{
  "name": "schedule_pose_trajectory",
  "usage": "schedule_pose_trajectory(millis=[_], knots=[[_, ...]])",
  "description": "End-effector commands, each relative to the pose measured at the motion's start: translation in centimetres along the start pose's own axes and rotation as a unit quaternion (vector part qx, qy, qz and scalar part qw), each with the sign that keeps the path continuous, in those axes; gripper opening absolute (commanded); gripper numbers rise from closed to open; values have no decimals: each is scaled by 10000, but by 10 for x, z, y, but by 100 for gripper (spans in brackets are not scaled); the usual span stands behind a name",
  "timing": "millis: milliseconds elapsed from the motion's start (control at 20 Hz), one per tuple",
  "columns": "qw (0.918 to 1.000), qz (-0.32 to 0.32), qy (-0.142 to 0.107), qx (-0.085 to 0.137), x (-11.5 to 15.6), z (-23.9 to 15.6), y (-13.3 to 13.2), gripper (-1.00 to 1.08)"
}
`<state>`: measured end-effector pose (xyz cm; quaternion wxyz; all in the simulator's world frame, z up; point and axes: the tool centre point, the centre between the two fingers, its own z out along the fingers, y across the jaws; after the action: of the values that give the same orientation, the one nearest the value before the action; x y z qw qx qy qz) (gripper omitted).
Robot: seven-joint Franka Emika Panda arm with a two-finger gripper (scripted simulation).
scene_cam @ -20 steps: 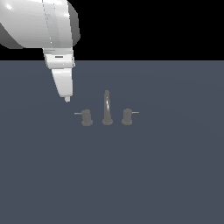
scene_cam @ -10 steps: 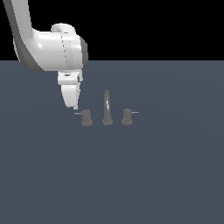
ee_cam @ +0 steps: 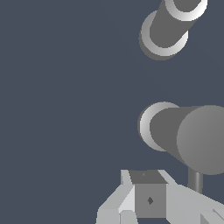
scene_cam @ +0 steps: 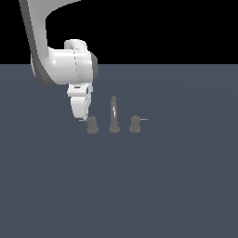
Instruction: Turn on the faucet by rotating a designated handle.
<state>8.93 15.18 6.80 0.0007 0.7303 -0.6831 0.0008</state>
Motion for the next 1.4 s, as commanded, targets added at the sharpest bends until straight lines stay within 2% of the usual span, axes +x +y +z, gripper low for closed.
schedule_pose_trajectory(millis=[0, 400, 900, 1000, 1350], knots=[[10000, 69, -4, 1, 1, 3, -4, -100], [9999, 100, -8, 0, 2, 4, -6, -100], [9999, 102, -10, 0, -15, 4, 23, -100], [9999, 129, -10, 40, -10, 4, 16, -100], [9999, 119, -10, 25, -9, 4, 37, -100]])
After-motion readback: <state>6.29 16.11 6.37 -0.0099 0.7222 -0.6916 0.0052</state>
